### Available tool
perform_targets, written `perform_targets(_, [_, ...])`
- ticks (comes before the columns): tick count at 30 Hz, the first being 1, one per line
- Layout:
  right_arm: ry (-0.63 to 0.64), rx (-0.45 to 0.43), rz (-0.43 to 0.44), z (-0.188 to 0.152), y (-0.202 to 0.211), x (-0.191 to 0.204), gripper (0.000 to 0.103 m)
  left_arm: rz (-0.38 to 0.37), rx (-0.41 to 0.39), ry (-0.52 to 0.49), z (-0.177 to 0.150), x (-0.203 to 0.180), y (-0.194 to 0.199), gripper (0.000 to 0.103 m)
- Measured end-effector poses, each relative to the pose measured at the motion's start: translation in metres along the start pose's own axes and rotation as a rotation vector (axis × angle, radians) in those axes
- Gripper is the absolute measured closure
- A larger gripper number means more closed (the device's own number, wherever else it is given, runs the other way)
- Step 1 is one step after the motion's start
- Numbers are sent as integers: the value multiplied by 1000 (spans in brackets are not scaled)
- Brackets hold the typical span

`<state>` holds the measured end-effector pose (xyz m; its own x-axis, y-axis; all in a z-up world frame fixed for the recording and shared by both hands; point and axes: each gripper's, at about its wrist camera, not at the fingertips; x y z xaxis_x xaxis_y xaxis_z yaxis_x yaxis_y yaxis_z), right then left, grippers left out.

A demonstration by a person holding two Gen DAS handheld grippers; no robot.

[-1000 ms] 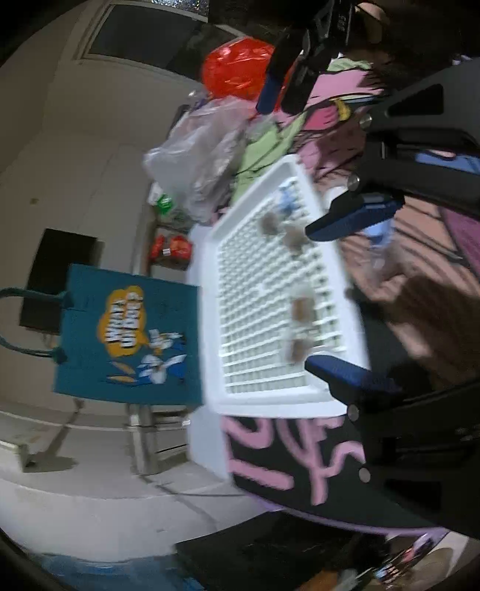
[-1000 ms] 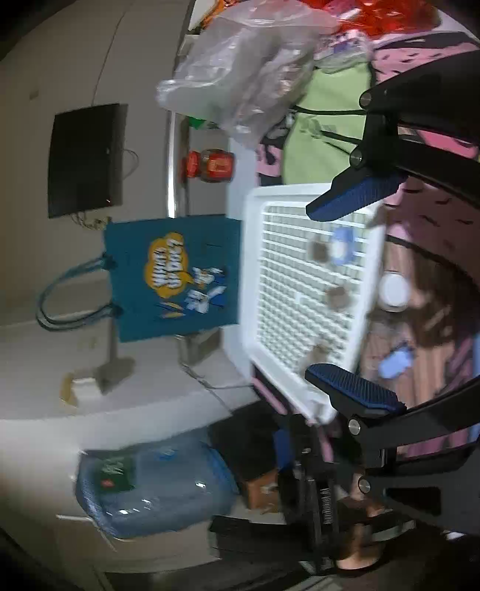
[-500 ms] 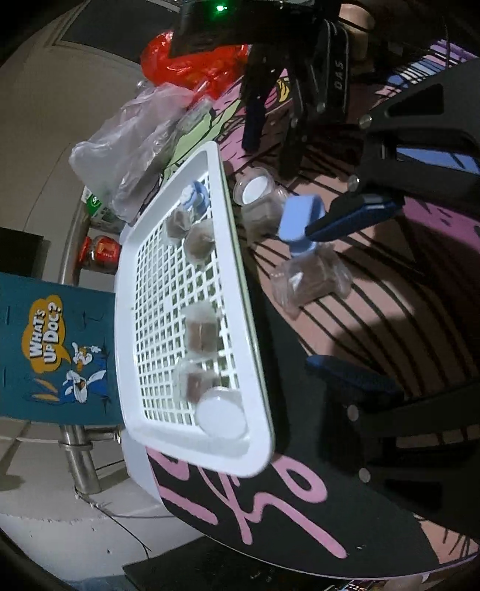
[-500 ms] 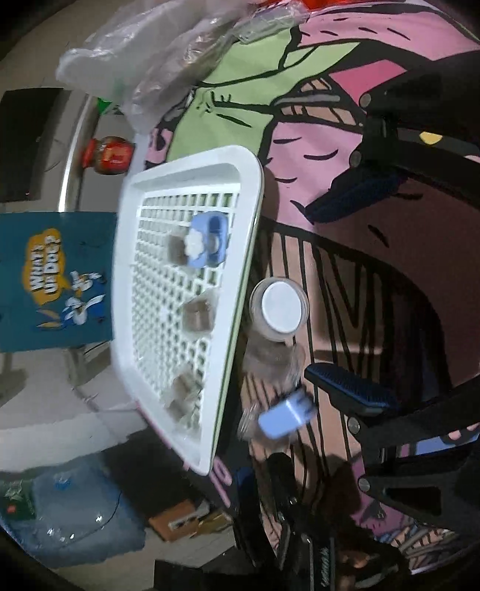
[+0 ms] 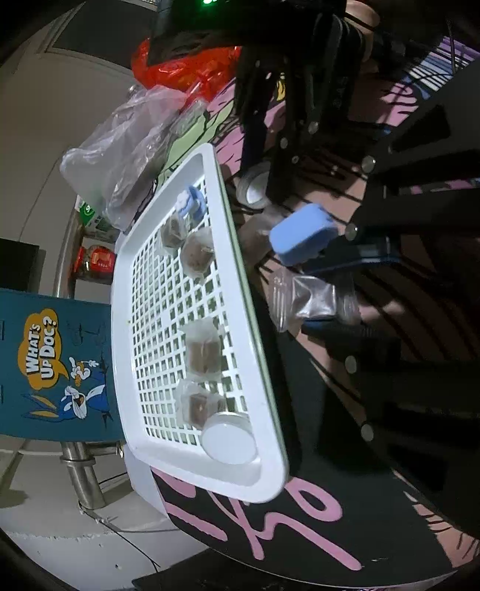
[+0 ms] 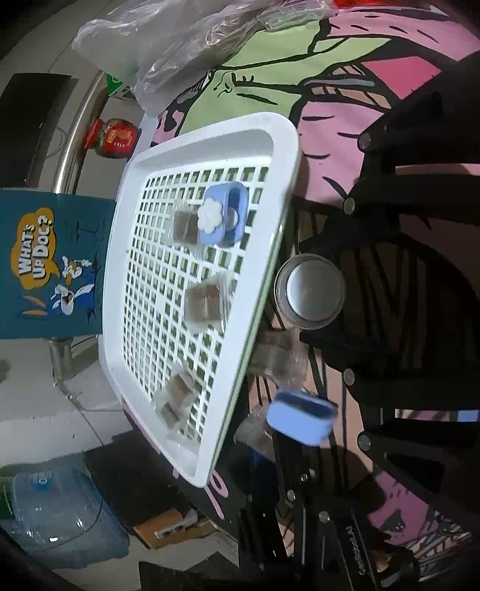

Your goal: Organize objects

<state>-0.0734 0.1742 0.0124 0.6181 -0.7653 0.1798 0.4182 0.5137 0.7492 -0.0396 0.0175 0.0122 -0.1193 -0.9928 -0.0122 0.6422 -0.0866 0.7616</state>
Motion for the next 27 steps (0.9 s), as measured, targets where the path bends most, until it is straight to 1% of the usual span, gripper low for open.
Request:
perform_targets(3, [-13,-29,23,-10,12,5,64,3,-23,19,-8,5,12,79])
perform_targets(5, [-31,-62,46,-16,25,8,64,6,-43,31,-10,7,19,79])
perform_targets(7, [-37,-110,61,-19,38,13,64,24,-80,28,-11,8,27,79])
perform_targets(10, [-20,-155,40,-16,48,22,64,18,-111,32,-9,7,33,79])
perform_targets(12, [-11,-177,25,-15,50,25,64,37,-135,24,-8,5,34,79])
perform_targets(15, [-21,-212,23,-16,49,26,64,46,-136,19,-10,4,32,79])
perform_targets(16, [-2,-224,-1,-17,47,28,64,48,-142,24,-10,4,33,79])
perform_targets(17, [2,-214,-11,-17,44,29,64,49,-146,25,-11,5,34,79])
perform_targets(23, [28,-225,-15,-17,46,32,64,82,-149,9,-11,0,33,79])
perform_targets(27, [32,-223,-9,-18,46,32,64,85,-151,8,-12,0,34,79])
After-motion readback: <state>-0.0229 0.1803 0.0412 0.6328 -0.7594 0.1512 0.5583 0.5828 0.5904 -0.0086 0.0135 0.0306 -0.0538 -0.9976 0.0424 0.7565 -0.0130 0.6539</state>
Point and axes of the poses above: each gripper's, at about its wrist camera, not at the fingertips, and y roughly against the way its jaws point, x to its left, z to its top, and after that the axes turned 10 degrees about z, right-handed
